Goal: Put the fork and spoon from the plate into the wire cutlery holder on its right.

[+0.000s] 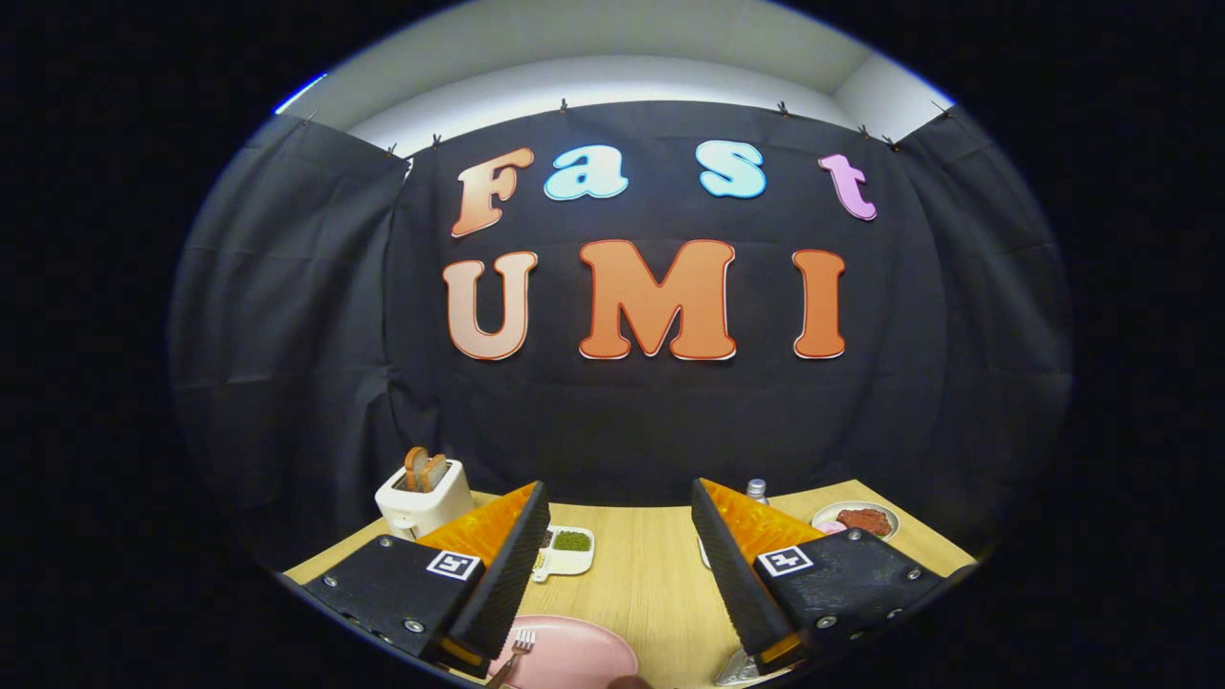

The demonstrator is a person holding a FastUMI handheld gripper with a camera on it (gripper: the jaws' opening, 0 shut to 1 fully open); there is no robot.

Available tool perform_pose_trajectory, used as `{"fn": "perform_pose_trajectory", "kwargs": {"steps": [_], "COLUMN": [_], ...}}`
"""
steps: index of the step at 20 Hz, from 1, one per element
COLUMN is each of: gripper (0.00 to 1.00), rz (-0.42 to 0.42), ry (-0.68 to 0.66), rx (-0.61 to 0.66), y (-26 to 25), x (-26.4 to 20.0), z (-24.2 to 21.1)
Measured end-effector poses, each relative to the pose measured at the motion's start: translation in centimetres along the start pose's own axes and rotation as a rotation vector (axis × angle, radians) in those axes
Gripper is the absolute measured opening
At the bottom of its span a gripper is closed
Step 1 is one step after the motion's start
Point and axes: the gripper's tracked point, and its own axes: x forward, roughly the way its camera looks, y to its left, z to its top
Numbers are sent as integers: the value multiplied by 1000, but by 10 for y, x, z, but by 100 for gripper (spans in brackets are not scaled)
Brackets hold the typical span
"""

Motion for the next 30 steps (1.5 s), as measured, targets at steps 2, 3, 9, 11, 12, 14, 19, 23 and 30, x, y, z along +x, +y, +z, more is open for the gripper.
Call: {"fn": "perform_pose_trajectory", "kwargs": {"steps": [2,3,9,11,12,14,19,23,30], "gripper": [90,90,91,91,91,91,91,91,82], "rz": [30,43,116,131,135,146,139,142,168], "ry": [33,50,143,200,238,324,577,725,917], "rx": [-10,-13,-32,-40,-43,-46,-35,-65,-102], "y": [20,29,75,85,89,95,96,92,96], "x": [3,4,9,9,9,3,-11,-25,-40], "z": [-14,-21,-62,-84,-97,-124,-202,-247,-296]}}
